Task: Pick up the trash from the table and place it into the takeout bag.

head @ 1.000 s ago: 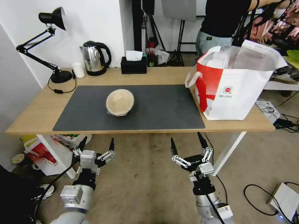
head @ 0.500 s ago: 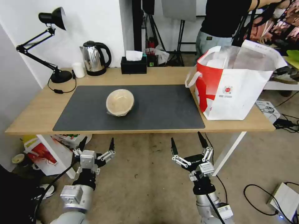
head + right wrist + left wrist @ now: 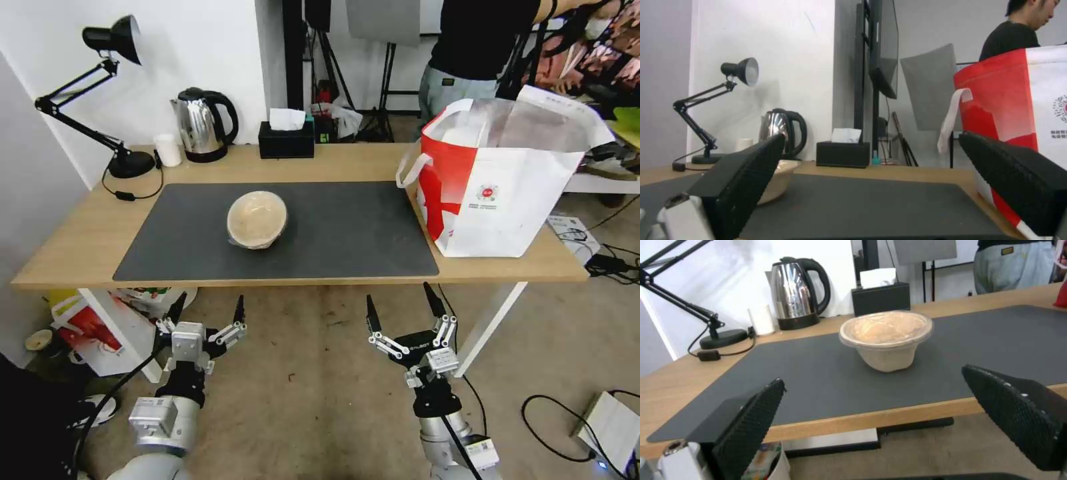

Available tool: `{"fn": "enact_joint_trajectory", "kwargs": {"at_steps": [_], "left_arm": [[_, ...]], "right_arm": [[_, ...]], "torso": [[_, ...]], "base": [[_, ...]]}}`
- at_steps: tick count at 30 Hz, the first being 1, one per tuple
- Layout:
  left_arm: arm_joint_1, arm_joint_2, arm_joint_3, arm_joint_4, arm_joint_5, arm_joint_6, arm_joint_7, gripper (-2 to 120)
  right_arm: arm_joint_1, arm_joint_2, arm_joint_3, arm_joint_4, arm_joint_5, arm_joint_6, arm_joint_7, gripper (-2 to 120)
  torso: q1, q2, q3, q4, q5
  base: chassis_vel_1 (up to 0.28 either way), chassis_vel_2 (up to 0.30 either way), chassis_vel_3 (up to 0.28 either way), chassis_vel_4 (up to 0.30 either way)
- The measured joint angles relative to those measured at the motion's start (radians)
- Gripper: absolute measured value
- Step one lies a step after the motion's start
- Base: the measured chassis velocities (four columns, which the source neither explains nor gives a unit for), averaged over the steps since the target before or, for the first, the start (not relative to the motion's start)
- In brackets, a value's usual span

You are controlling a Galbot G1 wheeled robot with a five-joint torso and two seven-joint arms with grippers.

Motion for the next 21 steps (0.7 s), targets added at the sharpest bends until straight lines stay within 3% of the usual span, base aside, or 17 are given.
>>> {"fn": "enact_joint_trajectory", "kwargs": {"at_steps": [5, 13, 17, 21], "left_arm": [[-0.004, -0.005, 0.003, -0.001, 0.006, -0.035, -0.012, 100], [-0.038, -0.041, 0.033, -0.022, 0.053, -0.290, -0.103, 100], [-0.049, -0.053, 0.042, -0.028, 0.068, -0.375, -0.133, 100], [-0.050, -0.051, 0.042, -0.042, 0.054, -0.405, -0.140, 100]], "right_arm": [[0.000, 0.000, 0.000, 0.000, 0.000, 0.000, 0.000, 100], [0.000, 0.000, 0.000, 0.000, 0.000, 0.001, 0.000, 100], [0.000, 0.000, 0.000, 0.000, 0.000, 0.001, 0.000, 100], [0.000, 0.000, 0.000, 0.000, 0.000, 0.001, 0.000, 100]], "torso": [[0.000, 0.000, 0.000, 0.0000, -0.0001], [0.000, 0.000, 0.000, 0.0000, 0.0001], [0.000, 0.000, 0.000, 0.0000, 0.0000], [0.000, 0.000, 0.000, 0.0000, -0.0006]], "base": [[0.000, 0.000, 0.000, 0.000], [0.000, 0.000, 0.000, 0.000], [0.000, 0.000, 0.000, 0.000], [0.000, 0.000, 0.000, 0.000]]}}
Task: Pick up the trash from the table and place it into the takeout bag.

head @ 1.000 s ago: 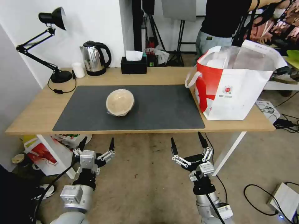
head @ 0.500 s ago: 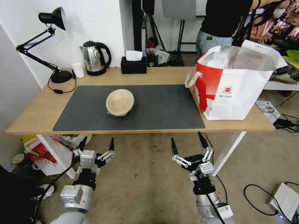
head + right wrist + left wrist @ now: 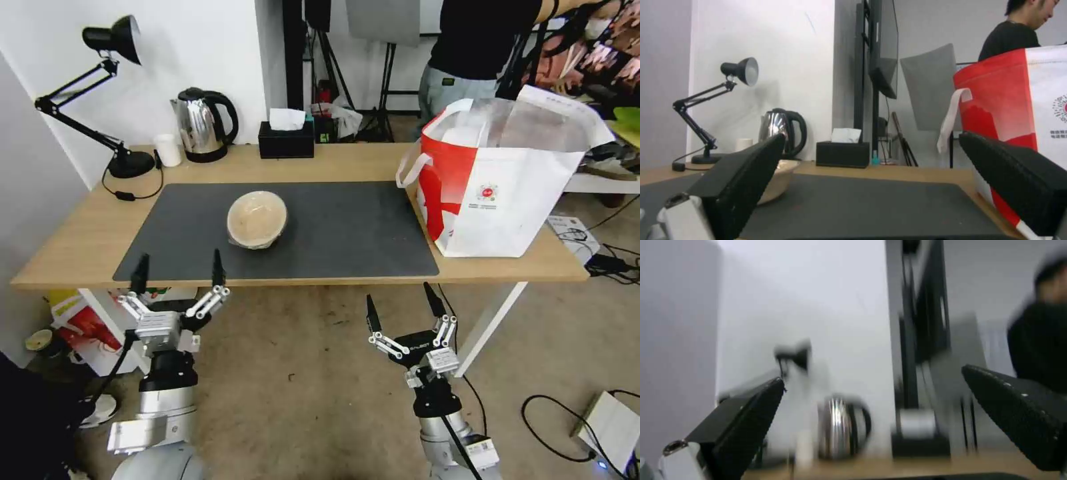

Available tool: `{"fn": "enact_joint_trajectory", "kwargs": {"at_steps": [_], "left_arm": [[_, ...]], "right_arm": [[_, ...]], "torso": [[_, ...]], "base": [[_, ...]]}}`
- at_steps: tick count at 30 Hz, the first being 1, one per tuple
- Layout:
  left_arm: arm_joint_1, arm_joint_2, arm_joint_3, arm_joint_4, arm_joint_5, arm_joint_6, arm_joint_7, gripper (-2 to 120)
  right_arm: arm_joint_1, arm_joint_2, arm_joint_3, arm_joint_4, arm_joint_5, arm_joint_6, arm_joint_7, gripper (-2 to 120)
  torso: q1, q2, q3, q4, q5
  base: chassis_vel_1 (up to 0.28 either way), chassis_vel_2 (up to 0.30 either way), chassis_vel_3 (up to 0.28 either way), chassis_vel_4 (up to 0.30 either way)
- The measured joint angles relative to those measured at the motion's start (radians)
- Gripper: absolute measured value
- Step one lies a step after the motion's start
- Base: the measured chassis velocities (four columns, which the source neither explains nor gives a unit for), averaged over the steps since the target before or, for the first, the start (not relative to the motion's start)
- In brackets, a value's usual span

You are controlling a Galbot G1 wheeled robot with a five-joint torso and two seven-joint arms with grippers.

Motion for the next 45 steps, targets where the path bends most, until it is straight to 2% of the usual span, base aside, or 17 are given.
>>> {"fn": "enact_joint_trajectory", "kwargs": {"at_steps": [2, 5, 9, 13, 15, 16, 17, 18, 20, 21, 24, 25, 27, 28, 31, 40, 45], "left_arm": [[-0.002, 0.003, -0.002, -0.015, -0.015, -0.024, -0.005, 100], [-0.005, 0.012, -0.008, -0.067, -0.070, -0.112, -0.022, 100], [-0.006, 0.015, -0.010, -0.085, -0.092, -0.144, -0.028, 100], [-0.007, 0.016, -0.011, -0.087, -0.095, -0.144, -0.029, 100], [-0.014, 0.048, -0.015, -0.097, -0.150, -0.085, -0.041, 100], [-0.016, 0.062, -0.018, -0.102, -0.161, -0.081, -0.044, 100], [-0.016, 0.062, -0.018, -0.102, -0.161, -0.081, -0.044, 100], [-0.013, 0.056, -0.016, -0.100, -0.139, -0.113, -0.041, 100], [-0.023, 0.088, -0.032, -0.108, -0.212, -0.058, -0.055, 100], [-0.023, 0.088, -0.032, -0.108, -0.212, -0.058, -0.055, 100], [-0.041, 0.147, -0.057, -0.126, -0.334, 0.046, -0.079, 100], [-0.041, 0.147, -0.057, -0.126, -0.334, 0.046, -0.079, 100], [-0.058, 0.204, -0.080, -0.145, -0.450, 0.146, -0.103, 100], [-0.058, 0.204, -0.080, -0.145, -0.450, 0.146, -0.103, 100], [-0.073, 0.257, -0.101, -0.159, -0.556, 0.236, -0.124, 100], [-0.078, 0.272, -0.108, -0.161, -0.593, 0.266, -0.132, 100], [-0.101, 0.302, -0.107, -0.149, -0.696, 0.314, -0.152, 100]], "right_arm": [[0.000, 0.000, 0.000, 0.000, 0.000, 0.000, 0.000, 100], [0.000, 0.000, 0.000, 0.000, 0.000, 0.000, 0.000, 100], [0.000, 0.000, 0.000, 0.000, 0.000, 0.000, 0.000, 100], [0.000, 0.000, 0.000, 0.000, 0.000, 0.000, 0.000, 100], [0.000, 0.000, 0.000, 0.000, 0.000, 0.000, 0.000, 100], [0.000, 0.000, 0.000, 0.000, 0.000, 0.000, 0.000, 100], [0.000, 0.000, 0.000, 0.000, 0.000, 0.000, 0.000, 100], [0.000, 0.000, 0.000, 0.000, 0.000, 0.000, 0.000, 100], [0.000, 0.000, 0.000, 0.000, 0.000, 0.000, 0.000, 100], [0.000, 0.000, 0.000, 0.000, 0.000, 0.000, 0.000, 100], [0.000, 0.000, 0.000, 0.000, 0.000, 0.000, 0.000, 100], [0.000, 0.000, 0.000, 0.000, 0.000, 0.000, 0.000, 100], [0.000, 0.000, 0.000, 0.000, 0.000, 0.000, 0.000, 100], [0.000, 0.000, 0.000, 0.000, 0.000, 0.000, 0.000, 100], [0.000, 0.000, 0.000, 0.000, 0.000, 0.000, 0.000, 100], [0.000, 0.000, 0.000, 0.000, 0.000, 0.000, 0.000, 100], [0.000, 0.000, 0.000, 0.000, 0.000, 0.000, 0.000, 100]], "torso": [[0.000, 0.000, 0.000, 0.0000, 0.0002], [0.000, 0.000, 0.000, 0.0000, 0.0006], [0.000, 0.000, 0.000, 0.0000, 0.0006], [0.000, 0.000, 0.000, 0.0000, 0.0006], [0.000, 0.000, 0.000, -0.0001, 0.0005], [0.000, 0.000, 0.000, -0.0004, 0.0008], [0.000, 0.000, 0.000, -0.0004, 0.0008], [0.000, 0.000, 0.000, 0.0002, 0.0001], [0.000, 0.000, 0.000, -0.0001, 0.0005], [0.000, 0.000, 0.000, -0.0001, 0.0005], [0.000, 0.000, 0.000, 0.0000, 0.0005], [0.000, 0.000, 0.000, 0.0000, 0.0005], [0.000, 0.000, 0.000, 0.0000, 0.0005], [0.000, 0.000, 0.000, 0.0000, 0.0005], [0.000, 0.000, 0.000, -0.0001, 0.0006], [0.000, 0.000, 0.000, 0.0002, 0.0005], [0.000, 0.000, 0.000, 0.0000, 0.0005]], "base": [[0.000, 0.000, 0.000, 0.000], [0.000, 0.000, 0.000, 0.000], [0.000, 0.000, 0.000, 0.000], [0.000, 0.000, 0.000, 0.000], [0.000, 0.000, 0.000, 0.000], [0.000, 0.000, 0.000, 0.000], [0.000, 0.000, 0.000, 0.000], [0.000, 0.000, 0.000, 0.000], [0.000, 0.000, 0.000, 0.000], [0.000, 0.000, 0.000, 0.000], [0.000, 0.000, 0.000, 0.000], [0.000, 0.000, 0.000, 0.000], [0.000, 0.000, 0.000, 0.000], [0.000, 0.000, 0.000, 0.000], [0.000, 0.000, 0.000, 0.000], [0.000, 0.000, 0.000, 0.000], [0.000, 0.000, 0.000, 0.000]]}}
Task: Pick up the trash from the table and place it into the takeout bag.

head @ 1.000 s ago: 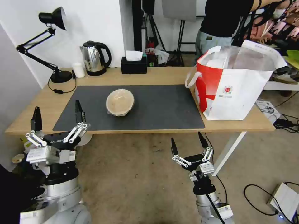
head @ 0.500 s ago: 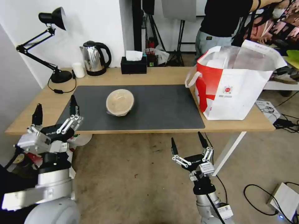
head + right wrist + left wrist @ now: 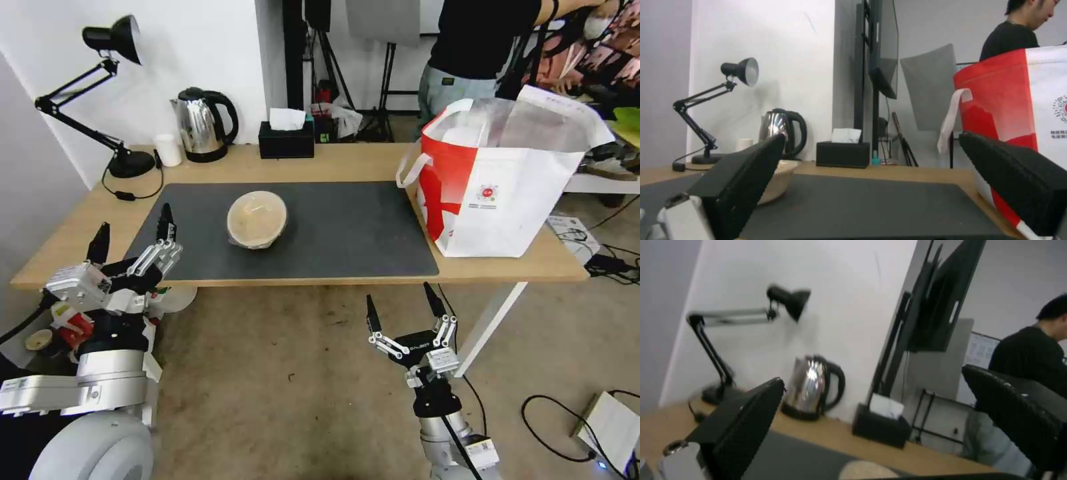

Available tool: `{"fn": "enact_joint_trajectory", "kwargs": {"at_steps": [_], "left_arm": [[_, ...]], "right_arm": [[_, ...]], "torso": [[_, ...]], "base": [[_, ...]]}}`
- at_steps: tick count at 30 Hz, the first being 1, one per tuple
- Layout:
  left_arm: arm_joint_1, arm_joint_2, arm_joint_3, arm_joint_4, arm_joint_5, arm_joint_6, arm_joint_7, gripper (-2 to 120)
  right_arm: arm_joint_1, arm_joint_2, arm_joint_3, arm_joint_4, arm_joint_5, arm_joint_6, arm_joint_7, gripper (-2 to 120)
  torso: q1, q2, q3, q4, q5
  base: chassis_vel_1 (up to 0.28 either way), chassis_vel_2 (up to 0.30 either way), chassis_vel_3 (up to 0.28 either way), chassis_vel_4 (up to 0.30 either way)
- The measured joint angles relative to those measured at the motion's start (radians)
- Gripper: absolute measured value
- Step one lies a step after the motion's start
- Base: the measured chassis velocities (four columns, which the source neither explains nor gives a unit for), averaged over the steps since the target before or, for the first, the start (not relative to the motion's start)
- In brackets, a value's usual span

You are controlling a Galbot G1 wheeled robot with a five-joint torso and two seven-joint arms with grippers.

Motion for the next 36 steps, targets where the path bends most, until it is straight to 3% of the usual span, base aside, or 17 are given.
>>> {"fn": "enact_joint_trajectory", "kwargs": {"at_steps": [17, 26, 36], "left_arm": [[-0.101, 0.121, 0.014, 0.067, -0.449, 0.205, -0.081, 100], [-0.115, 0.133, 0.016, 0.075, -0.501, 0.228, -0.091, 100], [-0.232, 0.176, 0.020, 0.130, -0.744, 0.338, -0.149, 100]], "right_arm": [[0.000, 0.000, 0.000, 0.000, 0.000, 0.000, 0.000, 100], [0.000, 0.000, 0.000, 0.000, 0.000, 0.000, 0.000, 100], [0.000, 0.000, 0.000, 0.000, 0.000, 0.000, 0.000, 100]], "torso": [[0.000, 0.000, 0.000, -0.0001, 0.0000], [0.000, 0.000, 0.000, 0.0002, 0.0001], [0.000, 0.000, 0.000, 0.0000, 0.0000]], "base": [[0.000, 0.000, 0.000, 0.000], [0.000, 0.000, 0.000, 0.000], [0.000, 0.000, 0.000, 0.000]]}}
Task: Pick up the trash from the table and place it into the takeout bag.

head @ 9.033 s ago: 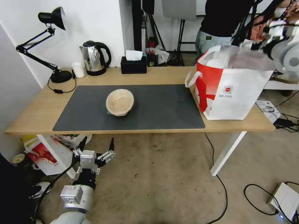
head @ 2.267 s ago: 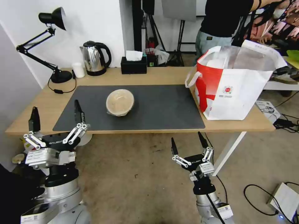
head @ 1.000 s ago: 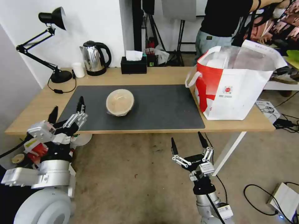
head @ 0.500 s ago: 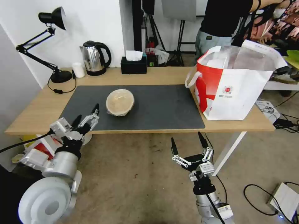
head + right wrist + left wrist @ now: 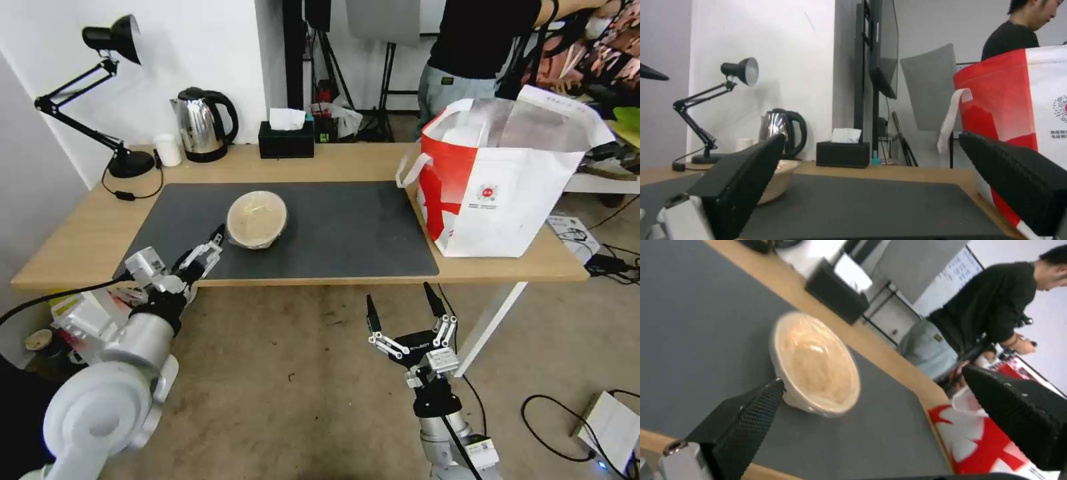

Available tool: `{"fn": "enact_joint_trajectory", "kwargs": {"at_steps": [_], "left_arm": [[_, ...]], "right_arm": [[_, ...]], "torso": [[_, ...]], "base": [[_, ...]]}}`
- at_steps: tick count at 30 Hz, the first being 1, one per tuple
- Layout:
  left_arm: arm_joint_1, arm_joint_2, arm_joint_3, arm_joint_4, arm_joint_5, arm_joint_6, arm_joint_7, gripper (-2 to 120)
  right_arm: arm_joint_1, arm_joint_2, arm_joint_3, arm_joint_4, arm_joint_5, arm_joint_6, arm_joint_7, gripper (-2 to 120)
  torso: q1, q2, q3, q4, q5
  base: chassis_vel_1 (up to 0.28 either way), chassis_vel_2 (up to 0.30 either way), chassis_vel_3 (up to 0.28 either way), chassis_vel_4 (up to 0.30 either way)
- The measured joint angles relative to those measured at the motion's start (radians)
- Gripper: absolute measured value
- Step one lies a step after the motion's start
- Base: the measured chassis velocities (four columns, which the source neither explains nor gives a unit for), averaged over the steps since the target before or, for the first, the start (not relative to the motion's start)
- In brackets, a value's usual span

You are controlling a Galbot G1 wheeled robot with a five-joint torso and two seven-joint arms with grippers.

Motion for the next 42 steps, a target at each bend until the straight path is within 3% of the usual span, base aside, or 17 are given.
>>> {"fn": "enact_joint_trajectory", "kwargs": {"at_steps": [14, 19, 20, 22, 23, 26, 30, 42], "left_arm": [[-0.068, 0.019, 0.004, 0.044, -0.108, 0.039, -0.021, 100], [-0.188, 0.050, 0.015, 0.132, -0.282, 0.094, -0.052, 100], [-0.200, 0.044, 0.012, 0.124, -0.221, 0.075, -0.045, 100], [-0.185, 0.035, 0.008, 0.096, -0.172, 0.058, -0.033, 100], [-0.177, 0.034, 0.008, 0.099, -0.175, 0.059, -0.034, 100], [-0.288, 0.064, 0.013, 0.233, -0.292, 0.090, -0.068, 100], [-0.305, 0.080, -0.002, 0.282, -0.326, 0.101, -0.084, 100], [-0.276, 0.104, -0.044, 0.294, -0.331, 0.101, -0.098, 100]], "right_arm": [[0.000, 0.000, 0.000, 0.000, 0.000, 0.000, 0.000, 100], [0.000, 0.000, 0.000, 0.000, 0.000, 0.000, 0.000, 100], [0.000, 0.000, 0.000, 0.000, 0.000, 0.000, 0.000, 100], [0.000, 0.000, 0.000, 0.000, 0.000, 0.000, 0.000, 100], [0.000, 0.000, 0.000, 0.000, 0.000, 0.000, 0.000, 100], [0.000, 0.000, 0.000, 0.000, 0.000, 0.000, 0.000, 100], [0.000, 0.000, 0.000, 0.000, 0.000, 0.000, 0.000, 100], [0.000, 0.000, 0.000, 0.000, 0.000, 0.000, 0.000, 100]], "torso": [[0.000, 0.000, 0.000, 0.0003, 0.0001], [0.000, 0.000, 0.000, -0.0001, 0.0000], [0.000, 0.000, 0.000, -0.0011, -0.0004], [0.000, 0.000, 0.000, -0.0004, 0.0003], [0.000, 0.000, 0.000, 0.0013, 0.0003], [0.000, 0.000, 0.000, -0.0008, -0.0004], [0.000, 0.000, 0.000, -0.0003, 0.0001], [0.000, 0.000, 0.000, 0.0002, 0.0000]], "base": [[0.000, 0.000, 0.000, 0.000], [0.000, 0.000, 0.000, 0.000], [0.000, 0.000, 0.000, 0.000], [0.000, 0.000, 0.000, 0.000], [0.000, 0.000, 0.000, 0.000], [0.000, 0.000, 0.000, 0.000], [0.000, 0.000, 0.000, 0.000], [0.000, 0.000, 0.000, 0.000]]}}
